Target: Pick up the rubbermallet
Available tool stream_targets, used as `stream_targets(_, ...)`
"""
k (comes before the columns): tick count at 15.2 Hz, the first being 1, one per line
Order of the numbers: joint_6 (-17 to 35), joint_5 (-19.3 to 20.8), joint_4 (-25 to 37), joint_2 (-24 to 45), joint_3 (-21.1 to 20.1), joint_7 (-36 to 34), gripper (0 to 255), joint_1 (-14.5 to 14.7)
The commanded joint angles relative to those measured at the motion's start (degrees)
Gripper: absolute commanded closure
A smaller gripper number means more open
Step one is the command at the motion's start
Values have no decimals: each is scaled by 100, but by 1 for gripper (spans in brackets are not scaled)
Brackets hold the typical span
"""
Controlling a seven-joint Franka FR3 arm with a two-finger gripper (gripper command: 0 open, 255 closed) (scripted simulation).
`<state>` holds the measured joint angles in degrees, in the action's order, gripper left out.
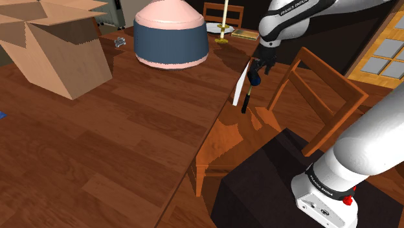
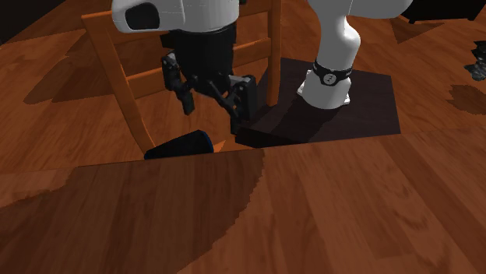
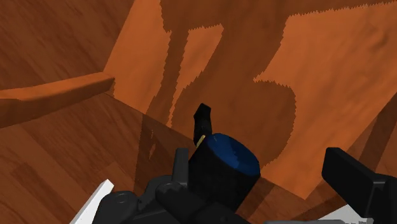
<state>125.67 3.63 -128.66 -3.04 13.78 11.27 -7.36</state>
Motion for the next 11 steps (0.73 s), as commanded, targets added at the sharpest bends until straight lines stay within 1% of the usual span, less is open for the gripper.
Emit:
stream_targets(1, 191, -175, 312, 424, 89, 171, 0, -64)
stream_targets(2, 200, -185, 327, 445, 88, 179, 0, -72)
stream_targets(9, 766, -286, 91, 785, 84, 240, 0, -86)
stream_targets(11, 767, -286, 90, 784, 83, 240, 0, -87)
